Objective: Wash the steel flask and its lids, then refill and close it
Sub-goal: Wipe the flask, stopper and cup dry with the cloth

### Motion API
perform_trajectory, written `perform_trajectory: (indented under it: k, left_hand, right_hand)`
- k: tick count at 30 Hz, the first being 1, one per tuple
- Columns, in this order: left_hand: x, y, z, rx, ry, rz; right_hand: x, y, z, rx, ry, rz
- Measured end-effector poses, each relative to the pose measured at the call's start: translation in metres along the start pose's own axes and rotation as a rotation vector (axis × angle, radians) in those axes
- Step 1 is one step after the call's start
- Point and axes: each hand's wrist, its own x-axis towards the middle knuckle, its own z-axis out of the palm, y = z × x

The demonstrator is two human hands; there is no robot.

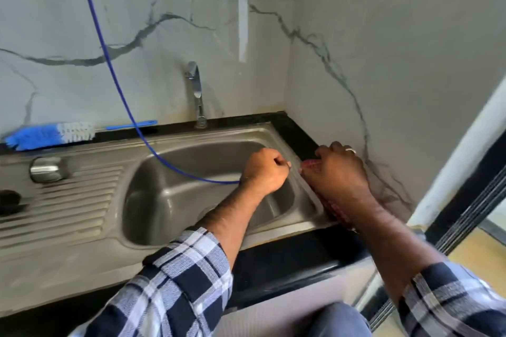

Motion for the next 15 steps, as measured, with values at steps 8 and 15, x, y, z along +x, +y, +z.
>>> perform_trajectory:
  k: [8, 15]
  left_hand:
    - [0.0, 0.005, 0.017, 0.08, -0.094, -0.036]
    - [-0.016, 0.048, 0.014, 0.441, -0.411, 0.193]
  right_hand:
    - [0.009, 0.024, 0.018, 0.366, -0.098, 0.132]
    - [0.003, -0.02, -0.014, 1.225, 0.248, -0.054]
